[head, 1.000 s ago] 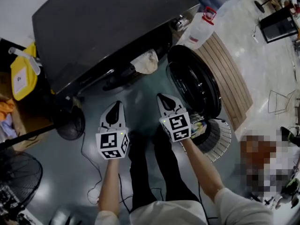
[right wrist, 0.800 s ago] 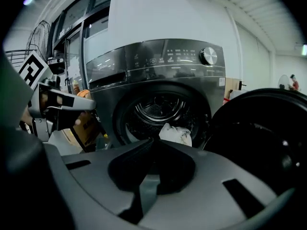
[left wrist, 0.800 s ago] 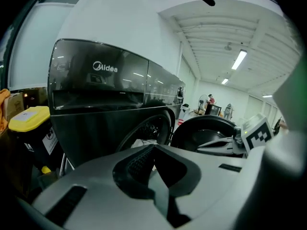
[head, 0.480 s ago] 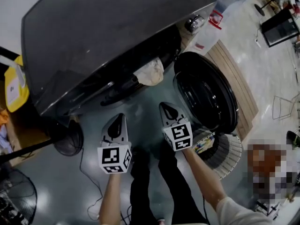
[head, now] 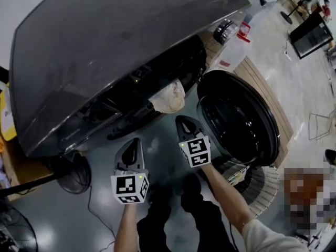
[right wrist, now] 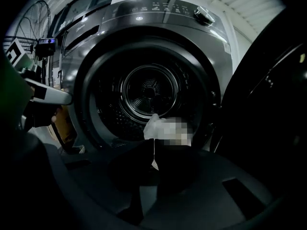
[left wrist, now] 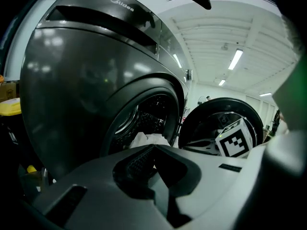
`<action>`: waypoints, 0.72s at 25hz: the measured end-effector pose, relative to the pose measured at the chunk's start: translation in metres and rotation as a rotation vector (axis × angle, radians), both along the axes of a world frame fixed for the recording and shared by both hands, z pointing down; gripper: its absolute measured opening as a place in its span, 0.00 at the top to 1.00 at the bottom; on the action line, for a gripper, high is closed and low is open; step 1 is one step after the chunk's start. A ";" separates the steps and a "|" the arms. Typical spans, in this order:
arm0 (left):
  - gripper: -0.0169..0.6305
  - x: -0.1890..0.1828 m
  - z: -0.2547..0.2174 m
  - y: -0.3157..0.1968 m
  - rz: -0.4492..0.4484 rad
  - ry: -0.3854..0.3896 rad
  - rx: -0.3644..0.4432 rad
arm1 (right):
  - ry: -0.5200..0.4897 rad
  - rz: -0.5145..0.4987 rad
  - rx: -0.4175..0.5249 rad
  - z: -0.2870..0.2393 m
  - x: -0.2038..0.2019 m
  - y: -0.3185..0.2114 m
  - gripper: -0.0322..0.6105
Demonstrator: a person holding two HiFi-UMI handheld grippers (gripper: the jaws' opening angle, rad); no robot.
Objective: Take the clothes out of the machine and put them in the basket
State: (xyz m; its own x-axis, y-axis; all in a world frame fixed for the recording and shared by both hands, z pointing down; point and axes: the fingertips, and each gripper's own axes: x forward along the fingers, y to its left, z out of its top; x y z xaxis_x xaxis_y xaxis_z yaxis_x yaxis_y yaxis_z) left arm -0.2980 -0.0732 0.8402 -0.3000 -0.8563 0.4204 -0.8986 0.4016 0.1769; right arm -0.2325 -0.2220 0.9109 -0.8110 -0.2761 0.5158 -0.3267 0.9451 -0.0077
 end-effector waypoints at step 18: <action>0.95 -0.018 0.057 -0.037 0.033 -0.054 0.056 | -0.060 0.014 0.081 0.067 -0.089 -0.077 0.31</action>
